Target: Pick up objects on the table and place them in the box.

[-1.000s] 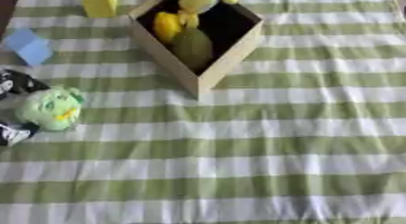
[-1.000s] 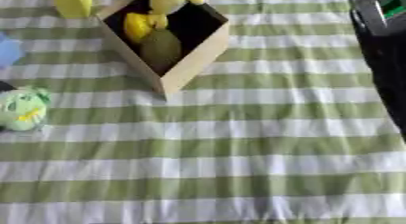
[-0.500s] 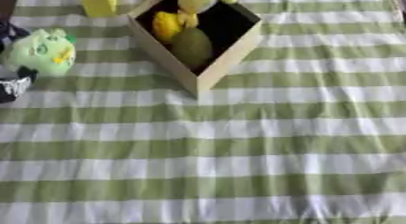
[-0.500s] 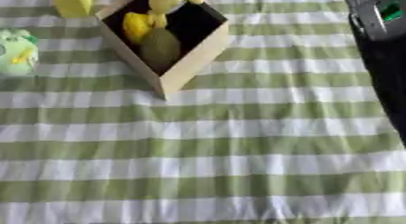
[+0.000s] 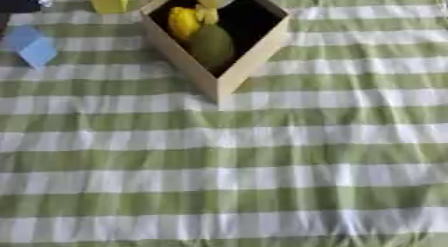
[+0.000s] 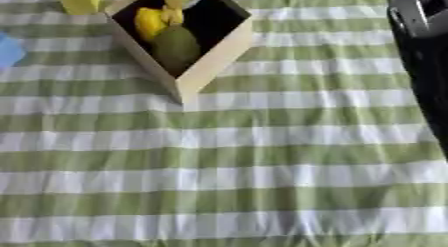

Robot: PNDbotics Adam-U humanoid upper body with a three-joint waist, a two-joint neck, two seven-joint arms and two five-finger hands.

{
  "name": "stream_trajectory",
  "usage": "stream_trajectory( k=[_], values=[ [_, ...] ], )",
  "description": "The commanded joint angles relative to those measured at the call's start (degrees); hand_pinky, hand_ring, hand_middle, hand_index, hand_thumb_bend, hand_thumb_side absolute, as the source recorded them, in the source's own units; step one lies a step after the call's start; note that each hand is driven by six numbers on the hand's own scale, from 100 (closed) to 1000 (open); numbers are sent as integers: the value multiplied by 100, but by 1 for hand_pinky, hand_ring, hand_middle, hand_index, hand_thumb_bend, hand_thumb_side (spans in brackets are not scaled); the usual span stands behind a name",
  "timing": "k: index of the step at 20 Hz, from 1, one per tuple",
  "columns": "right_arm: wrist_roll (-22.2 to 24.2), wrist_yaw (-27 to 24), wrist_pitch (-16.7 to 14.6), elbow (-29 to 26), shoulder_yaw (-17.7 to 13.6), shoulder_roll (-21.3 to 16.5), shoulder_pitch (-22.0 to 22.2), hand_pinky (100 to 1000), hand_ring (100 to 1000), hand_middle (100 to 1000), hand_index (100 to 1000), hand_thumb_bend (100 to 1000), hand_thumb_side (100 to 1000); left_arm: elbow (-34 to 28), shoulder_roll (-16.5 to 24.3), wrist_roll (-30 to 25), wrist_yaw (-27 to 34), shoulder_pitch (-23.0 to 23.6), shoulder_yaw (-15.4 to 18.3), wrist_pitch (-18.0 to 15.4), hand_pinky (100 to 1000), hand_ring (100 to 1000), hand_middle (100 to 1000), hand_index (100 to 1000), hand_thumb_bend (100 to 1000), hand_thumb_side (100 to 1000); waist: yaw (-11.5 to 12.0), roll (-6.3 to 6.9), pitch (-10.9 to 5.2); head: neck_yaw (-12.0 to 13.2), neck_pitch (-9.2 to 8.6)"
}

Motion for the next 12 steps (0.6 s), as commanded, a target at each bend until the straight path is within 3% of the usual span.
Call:
stream_trajectory(
  k=[1, 5, 7, 8, 9, 10, 12],
  values=[
    [11, -63, -10, -144, -58, -3, -152, 933, 911, 787, 839, 100, 120, 713, -548, -104, -320, -273, -165, -252, 614, 490, 428, 585, 100, 100, -31, 64, -1295, 67, 1],
    [14, -66, -10, -152, -70, 53, -151, 934, 910, 786, 838, 100, 129, 1522, -972, 62, -869, -365, -349, -631, 619, 509, 442, 599, 100, 100, -84, 78, -1272, 104, 5],
    [5, -73, -5, -148, -78, 71, -142, 935, 910, 785, 837, 100, 139, 1750, -1051, 80, -1054, -368, -416, -829, 664, 554, 486, 647, 113, 100, -94, 92, -1263, 108, 5],
    [4, -76, -5, -145, -80, 76, -138, 934, 910, 784, 835, 100, 141, 1822, -1068, 55, -1124, -364, -425, -899, 754, 687, 625, 780, 213, 100, -96, 97, -1260, 108, 4],
    [4, -77, -5, -143, -80, 77, -133, 934, 909, 783, 835, 100, 140, 1856, -1067, -5, -1192, -353, -418, -942, 806, 765, 724, 860, 278, 100, -98, 103, -1259, 102, 6],
    [3, -76, -6, -141, -82, 75, -126, 934, 909, 782, 834, 100, 140, 1839, -1059, -35, -1243, -343, -378, -953, 853, 822, 796, 923, 378, 280, -97, 105, -1260, 92, 11],
    [-1, -73, -4, -134, -87, 69, -112, 934, 909, 781, 834, 100, 143, 1721, -1035, -3, -1289, -329, -265, -884, 884, 853, 831, 957, 493, 383, -90, 107, -1264, 80, 20]
  ],
)
